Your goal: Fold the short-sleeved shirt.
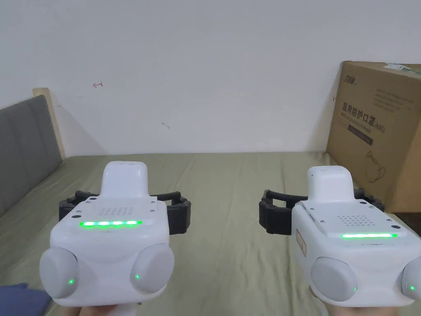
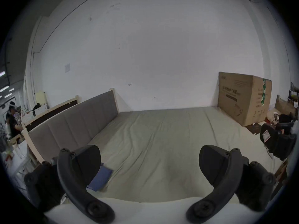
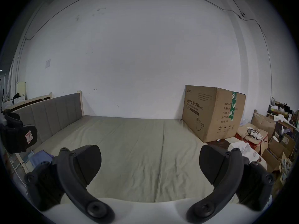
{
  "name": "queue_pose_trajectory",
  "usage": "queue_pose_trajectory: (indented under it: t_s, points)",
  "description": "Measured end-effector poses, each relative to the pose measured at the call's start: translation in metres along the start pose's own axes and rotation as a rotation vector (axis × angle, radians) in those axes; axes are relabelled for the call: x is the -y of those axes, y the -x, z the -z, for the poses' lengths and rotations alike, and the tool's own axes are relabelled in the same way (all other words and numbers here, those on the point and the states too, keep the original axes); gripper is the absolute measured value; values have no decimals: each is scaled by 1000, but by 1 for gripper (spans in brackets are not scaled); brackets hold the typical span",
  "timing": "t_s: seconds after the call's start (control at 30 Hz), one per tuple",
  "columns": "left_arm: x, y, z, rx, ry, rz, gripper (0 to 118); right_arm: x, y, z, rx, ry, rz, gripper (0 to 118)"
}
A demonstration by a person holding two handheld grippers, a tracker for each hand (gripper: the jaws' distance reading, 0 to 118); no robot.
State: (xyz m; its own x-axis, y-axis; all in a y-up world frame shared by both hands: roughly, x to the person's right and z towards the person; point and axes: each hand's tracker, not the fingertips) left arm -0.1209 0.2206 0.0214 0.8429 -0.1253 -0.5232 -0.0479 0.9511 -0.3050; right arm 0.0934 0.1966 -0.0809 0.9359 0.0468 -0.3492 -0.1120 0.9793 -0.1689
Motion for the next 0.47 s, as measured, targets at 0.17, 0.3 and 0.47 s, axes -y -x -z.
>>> queue_pose_trajectory:
  t_s: [0.17, 0.3, 0.47]
  points:
    - [-2, 10, 2, 65, 5, -58, 118, 2, -3, -1, -4, 11, 18, 118]
    - [-1, 10, -1, 72, -28, -60, 118, 3, -2, 0, -2, 14, 1, 118]
    - [3, 6, -6, 53, -70, -32, 118, 2, -3, 1, -4, 11, 11, 118]
